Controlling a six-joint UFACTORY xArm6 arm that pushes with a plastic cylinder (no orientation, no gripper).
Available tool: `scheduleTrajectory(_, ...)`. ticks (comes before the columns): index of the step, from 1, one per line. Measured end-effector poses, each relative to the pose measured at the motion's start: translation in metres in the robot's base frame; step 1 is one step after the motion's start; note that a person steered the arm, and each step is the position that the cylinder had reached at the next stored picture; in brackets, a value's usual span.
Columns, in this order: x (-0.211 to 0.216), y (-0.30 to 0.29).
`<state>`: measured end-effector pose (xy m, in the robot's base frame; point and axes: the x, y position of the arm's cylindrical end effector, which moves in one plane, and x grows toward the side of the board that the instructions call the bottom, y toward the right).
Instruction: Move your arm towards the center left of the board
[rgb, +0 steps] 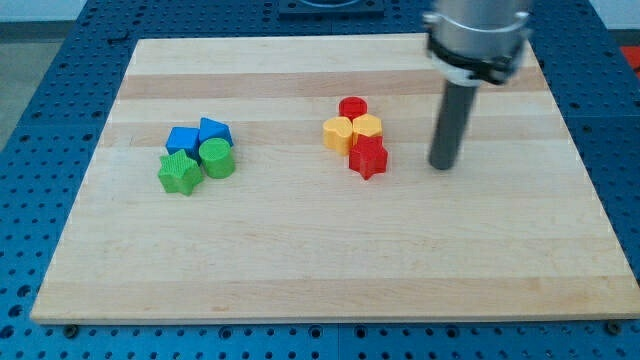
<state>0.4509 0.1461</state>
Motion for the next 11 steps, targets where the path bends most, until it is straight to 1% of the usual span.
scheduleTrajectory(1,0.062,0.000)
scheduleTrajectory(2,0.101,-0.041)
scheduleTrajectory(3,0.106,-0.109)
scheduleTrajectory(6,0.065,-0.296)
scheduleTrajectory(7,0.064,-0.354)
scheduleTrajectory(8,0.063,-0.398)
scheduleTrajectory(9,0.037,-0.408)
scheduleTrajectory(10,0.014,-0.404)
scheduleTrajectory(11,0.012,-0.368)
